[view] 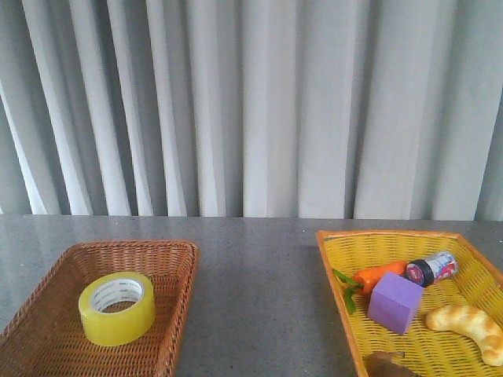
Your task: Transfer tape with both arms
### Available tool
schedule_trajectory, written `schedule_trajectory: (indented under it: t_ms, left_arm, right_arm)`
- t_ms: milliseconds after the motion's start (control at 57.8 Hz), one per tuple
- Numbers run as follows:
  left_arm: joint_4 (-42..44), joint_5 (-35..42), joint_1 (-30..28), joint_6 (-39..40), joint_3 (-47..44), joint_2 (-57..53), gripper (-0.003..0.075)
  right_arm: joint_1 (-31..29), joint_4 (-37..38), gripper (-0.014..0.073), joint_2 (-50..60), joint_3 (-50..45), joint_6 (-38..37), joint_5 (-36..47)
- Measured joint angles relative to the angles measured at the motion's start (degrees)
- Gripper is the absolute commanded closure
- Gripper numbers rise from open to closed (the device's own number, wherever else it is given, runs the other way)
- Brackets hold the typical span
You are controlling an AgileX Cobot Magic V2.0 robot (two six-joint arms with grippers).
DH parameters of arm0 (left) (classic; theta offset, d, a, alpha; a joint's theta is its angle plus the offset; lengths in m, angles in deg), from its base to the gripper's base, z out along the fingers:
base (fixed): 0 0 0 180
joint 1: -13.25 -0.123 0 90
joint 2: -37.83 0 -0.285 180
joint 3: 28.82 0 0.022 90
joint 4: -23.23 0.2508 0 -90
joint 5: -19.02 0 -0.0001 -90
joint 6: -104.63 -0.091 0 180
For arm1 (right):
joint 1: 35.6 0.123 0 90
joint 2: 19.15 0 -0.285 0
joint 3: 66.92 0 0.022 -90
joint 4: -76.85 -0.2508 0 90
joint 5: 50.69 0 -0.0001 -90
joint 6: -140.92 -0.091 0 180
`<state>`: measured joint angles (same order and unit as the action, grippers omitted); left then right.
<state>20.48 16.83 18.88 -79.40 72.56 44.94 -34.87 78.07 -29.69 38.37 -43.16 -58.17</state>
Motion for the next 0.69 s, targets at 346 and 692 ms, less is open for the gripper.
schedule_trajectory:
  t_ms: [346,692]
  left_arm:
    - [0.0,0.01,0.0,0.0,0.0,0.0,0.0727]
    - [0.0,0.01,0.0,0.0,0.0,0.0,0.0727]
  right_arm:
    - [-0.11,-0.05,0.0598,3.49,-4.04,0.05,2.53]
    - [-0.11,-0.05,0.0599,3.49,-4.04,0.05,2.47]
